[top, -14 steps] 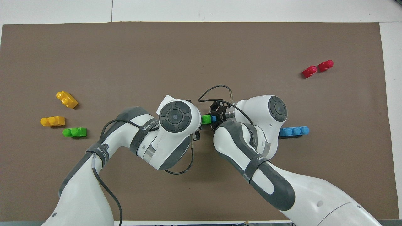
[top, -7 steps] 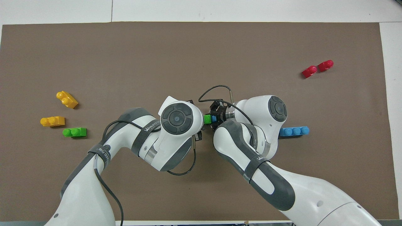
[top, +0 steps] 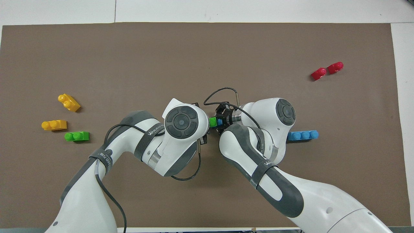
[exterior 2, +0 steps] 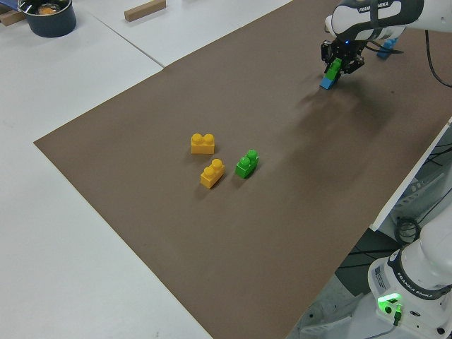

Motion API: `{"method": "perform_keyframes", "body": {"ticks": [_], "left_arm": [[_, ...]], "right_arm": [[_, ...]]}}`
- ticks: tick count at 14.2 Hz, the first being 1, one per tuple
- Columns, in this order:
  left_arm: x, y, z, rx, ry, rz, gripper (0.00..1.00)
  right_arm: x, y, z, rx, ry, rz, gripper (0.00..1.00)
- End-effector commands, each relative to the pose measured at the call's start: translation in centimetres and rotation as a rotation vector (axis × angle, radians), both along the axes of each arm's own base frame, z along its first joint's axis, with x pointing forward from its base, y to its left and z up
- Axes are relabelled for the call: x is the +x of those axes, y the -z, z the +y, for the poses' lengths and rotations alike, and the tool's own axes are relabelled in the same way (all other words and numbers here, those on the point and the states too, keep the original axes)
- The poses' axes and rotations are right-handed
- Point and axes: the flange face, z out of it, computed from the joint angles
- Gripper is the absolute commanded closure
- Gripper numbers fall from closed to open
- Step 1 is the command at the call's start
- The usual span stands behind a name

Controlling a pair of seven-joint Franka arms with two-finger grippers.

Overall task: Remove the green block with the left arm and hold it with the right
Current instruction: 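Pull the green brick away with the left gripper while the right holds blue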

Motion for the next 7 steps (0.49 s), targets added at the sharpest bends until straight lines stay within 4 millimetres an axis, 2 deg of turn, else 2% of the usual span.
{"method": "perform_keyframes", "body": {"ticks": [1, 4, 7], "left_arm": [[1.3, -4.0, 3.6, 0.028, 0.006, -0.017, 1.00], [1.9, -5.3, 5.3, 0.035, 0.009, -0.018, 1.00], [3.1, -5.6, 7.7, 0.049, 0.030, -0.011, 1.00]], "right_arm": [[-0.3, 0.6, -0.1, 0.014, -0.009, 0.008, 0.89], [-0.3, 0.6, -0.1, 0.013, -0.009, 0.007, 0.89], [-0.4, 0.6, 0.0, 0.013, -0.010, 0.005, 0.89]]}}
